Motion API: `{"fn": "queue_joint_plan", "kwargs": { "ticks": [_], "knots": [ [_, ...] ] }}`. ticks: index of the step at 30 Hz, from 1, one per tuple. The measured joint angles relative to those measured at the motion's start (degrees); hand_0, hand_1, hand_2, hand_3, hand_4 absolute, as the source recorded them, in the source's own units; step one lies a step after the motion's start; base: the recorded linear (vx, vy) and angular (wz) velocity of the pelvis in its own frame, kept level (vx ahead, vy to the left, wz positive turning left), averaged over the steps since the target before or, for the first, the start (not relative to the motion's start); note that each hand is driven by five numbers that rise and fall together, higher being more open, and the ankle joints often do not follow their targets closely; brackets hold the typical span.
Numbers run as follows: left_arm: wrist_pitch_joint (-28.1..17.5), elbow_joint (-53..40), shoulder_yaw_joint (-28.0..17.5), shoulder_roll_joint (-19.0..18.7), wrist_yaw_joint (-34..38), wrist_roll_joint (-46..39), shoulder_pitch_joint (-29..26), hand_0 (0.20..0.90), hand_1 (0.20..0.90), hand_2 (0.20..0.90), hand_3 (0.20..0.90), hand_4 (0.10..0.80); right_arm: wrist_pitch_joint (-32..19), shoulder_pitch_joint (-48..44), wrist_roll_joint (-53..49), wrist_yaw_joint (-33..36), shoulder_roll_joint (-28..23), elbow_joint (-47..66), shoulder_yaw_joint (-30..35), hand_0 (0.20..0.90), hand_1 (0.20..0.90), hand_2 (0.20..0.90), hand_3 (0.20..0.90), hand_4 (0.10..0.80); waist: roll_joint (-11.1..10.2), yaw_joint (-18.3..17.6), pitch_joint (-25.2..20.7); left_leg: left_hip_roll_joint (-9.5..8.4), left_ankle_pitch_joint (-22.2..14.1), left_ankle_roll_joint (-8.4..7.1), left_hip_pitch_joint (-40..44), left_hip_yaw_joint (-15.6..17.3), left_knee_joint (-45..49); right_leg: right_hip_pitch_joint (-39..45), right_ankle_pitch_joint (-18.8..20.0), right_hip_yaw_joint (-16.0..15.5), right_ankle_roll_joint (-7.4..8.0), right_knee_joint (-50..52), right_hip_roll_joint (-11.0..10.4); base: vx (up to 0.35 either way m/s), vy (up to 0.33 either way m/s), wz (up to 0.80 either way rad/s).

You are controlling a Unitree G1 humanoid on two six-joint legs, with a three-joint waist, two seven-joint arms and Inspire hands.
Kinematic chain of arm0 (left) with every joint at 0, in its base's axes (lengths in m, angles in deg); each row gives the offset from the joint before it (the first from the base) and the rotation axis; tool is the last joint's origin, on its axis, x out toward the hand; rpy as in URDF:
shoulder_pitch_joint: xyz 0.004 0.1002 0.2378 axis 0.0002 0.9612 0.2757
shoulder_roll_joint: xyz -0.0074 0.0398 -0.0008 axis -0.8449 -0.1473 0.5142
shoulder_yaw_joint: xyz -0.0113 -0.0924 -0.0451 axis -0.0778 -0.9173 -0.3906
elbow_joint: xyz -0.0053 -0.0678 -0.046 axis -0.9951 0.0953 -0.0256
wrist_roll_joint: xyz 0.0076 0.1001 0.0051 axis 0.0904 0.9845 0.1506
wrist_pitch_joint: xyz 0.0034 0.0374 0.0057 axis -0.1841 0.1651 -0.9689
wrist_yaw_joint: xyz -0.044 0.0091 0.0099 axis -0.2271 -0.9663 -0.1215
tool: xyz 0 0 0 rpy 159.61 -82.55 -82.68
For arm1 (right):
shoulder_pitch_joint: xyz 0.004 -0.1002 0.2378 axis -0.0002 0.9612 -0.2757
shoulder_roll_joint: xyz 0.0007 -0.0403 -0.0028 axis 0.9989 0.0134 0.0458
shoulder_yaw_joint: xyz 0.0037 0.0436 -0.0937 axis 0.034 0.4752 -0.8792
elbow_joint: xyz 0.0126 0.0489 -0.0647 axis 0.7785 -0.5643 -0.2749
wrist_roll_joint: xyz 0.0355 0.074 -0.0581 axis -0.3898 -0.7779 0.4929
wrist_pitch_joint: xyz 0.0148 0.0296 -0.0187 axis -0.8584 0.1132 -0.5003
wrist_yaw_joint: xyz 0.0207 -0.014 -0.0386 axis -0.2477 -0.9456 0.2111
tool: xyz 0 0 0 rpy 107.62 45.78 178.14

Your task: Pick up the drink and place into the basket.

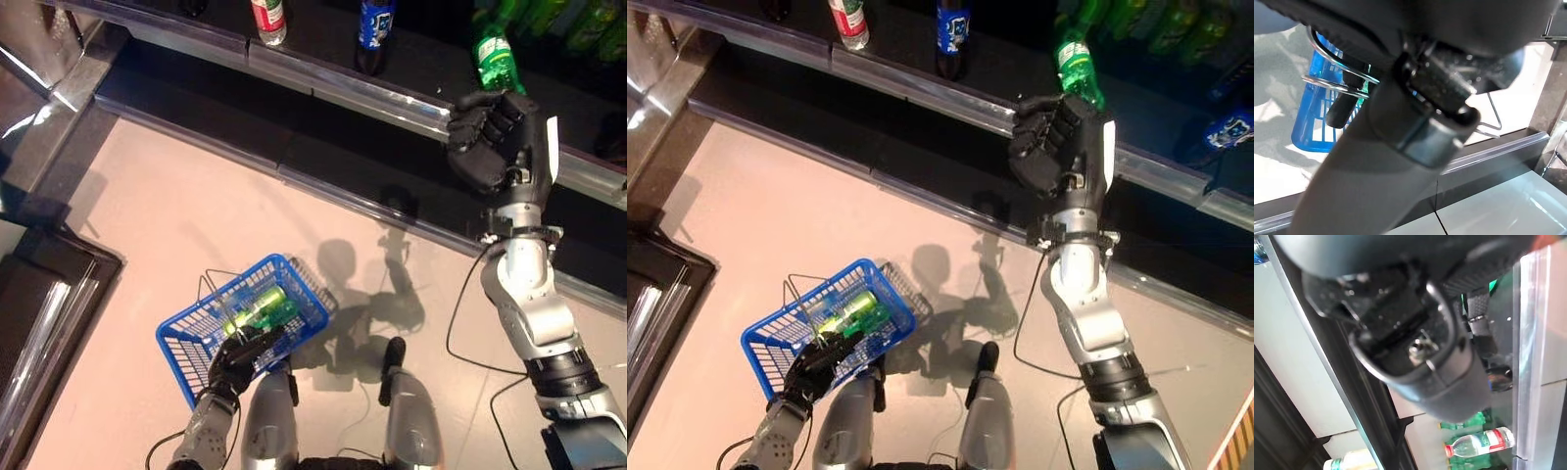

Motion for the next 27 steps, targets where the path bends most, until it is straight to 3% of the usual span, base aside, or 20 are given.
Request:
{"fn": "queue_joint_plan", "kwargs": {
  "ticks": [4,9,13,19,20,21,23,24,25,26,27],
  "knots": [
    [0.2,-0.1,-2.1,1.2,1.0,1.5,2.2,0.3,0.3,0.3,0.2,0.1,-0.7,12.0,0.0,-6.1,3.9,3.2,-0.1,0.9,0.9,0.9,0.9,0.8,-1.2,-0.7,-0.6,0.36,-0.1,-1.22,4.8,2.5,-2.7,3.4,1.2,1.6,0.66,-3.5,0.9,0.091,-0.054,-0.3],
    [0.6,-0.5,-5.5,2.3,1.8,4.7,5.7,0.3,0.3,0.3,0.2,0.1,-0.8,24.9,-0.7,-14.4,6.2,-1.4,-1.4,0.9,0.9,0.9,0.9,0.8,-3.8,-3.3,-2.3,0.47,-0.5,-1.59,11.1,6.5,-6.7,7.0,2.0,3.2,0.9,-7.1,1.7,0.052,-0.048,-0.38],
    [1.2,-0.5,-6.5,2.3,2.9,5.8,7.6,0.3,0.3,0.3,0.2,0.1,0.2,27.2,-2.5,-18.8,7.9,-5.2,-3.9,0.9,0.9,0.9,0.9,0.8,-4.7,-3.5,-5.3,1.67,-0.9,-2.32,15.8,11.5,-9.0,7.0,3.7,1.1,-0.63,-7.9,2.9,0.031,-0.129,-0.66],
    [1.3,-0.4,-5.8,4.0,3.0,6.6,9.2,0.3,0.3,0.3,0.2,0.1,2.3,29.5,-2.6,-20.2,9.1,-15.1,-9.0,0.9,0.9,0.9,0.9,0.8,-3.2,-4.3,-11.8,3.7,-1.1,-2.56,16.5,11.7,-9.2,7.0,3.7,1.1,-1.56,-8.6,5.0,0.01,-0.228,-0.19],
    [0.9,0.4,-6.7,4.8,3.0,6.4,9.9,0.3,0.3,0.3,0.2,0.1,2.6,28.9,-2.3,-20.8,10.1,-19.3,-10.4,0.9,0.9,0.9,0.9,0.8,-2.9,-4.1,-12.8,5.21,-1.1,-2.58,16.6,12.2,-8.5,5.0,0.8,-0.6,-2.9,-4.0,5.8,0.065,-0.429,-0.28],
    [0.9,1.1,-6.8,4.7,3.1,5.9,9.7,0.3,0.3,0.3,0.2,0.1,3.5,28.8,-2.2,-20.9,10.6,-21.1,-11.5,0.9,0.9,0.9,0.9,0.8,-3.3,-3.4,-13.3,5.5,-1.2,-2.47,16.6,12.6,-7.0,3.5,-1.5,-0.3,-3.89,-0.2,6.2,0.077,-0.325,-0.39],
    [0.8,3.2,-7.0,4.5,3.2,4.0,9.6,0.3,0.3,0.3,0.2,0.1,5.6,29.4,-2.2,-21.9,11.0,-23.4,-13.3,0.9,0.9,0.9,0.9,0.8,-4.6,-2.7,-14.0,6.35,-1.2,-2.31,15.4,10.9,-1.6,1.5,-4.3,0.2,-5.32,4.3,6.2,0.12,-0.283,-0.32],
    [0.7,4.4,-7.5,4.4,3.4,3.5,9.2,0.3,0.3,0.3,0.2,0.1,6.2,29.5,-2.2,-22.5,11.4,-24.7,-13.6,0.9,0.9,0.9,0.9,0.8,-5.4,-2.5,-14.4,6.51,0.2,-0.73,13.7,9.3,2.1,1.5,-4.5,0.9,-5.62,4.3,6.4,0.176,-0.194,-0.38],
    [0.6,5.3,-7.7,3.5,3.4,3.8,8.5,0.3,0.3,0.3,0.2,0.1,6.5,29.6,-2.1,-23.2,11.5,-26.0,-13.8,0.9,0.9,0.9,0.9,0.8,-6.5,-2.1,-14.7,6.44,3.0,0.16,10.8,5.8,7.5,2.7,-3.6,1.8,-6.91,2.4,6.5,0.159,-0.081,-0.44],
    [0.6,5.4,-7.6,3.1,3.2,3.8,8.3,0.3,0.3,0.3,0.2,0.1,6.5,29.8,-2.0,-23.1,11.1,-26.5,-13.7,0.9,0.9,0.9,0.9,0.8,-6.8,-1.9,-14.6,5.64,3.4,0.0,9.0,2.5,10.8,3.8,-2.3,2.6,-7.9,1.0,6.5,0.202,-0.059,-0.65],
    [0.4,5.3,-7.8,3.9,3.1,3.3,7.5,0.3,0.3,0.3,0.2,0.1,6.5,29.9,-1.5,-23.0,10.0,-26.9,-13.7,0.9,0.9,0.9,0.9,0.8,-6.9,-1.0,-14.7,1.26,1.2,-0.94,8.3,-2.0,12.9,4.2,-1.6,4.3,-8.52,0.0,5.8,0.166,-0.034,-0.68]
  ]
}}
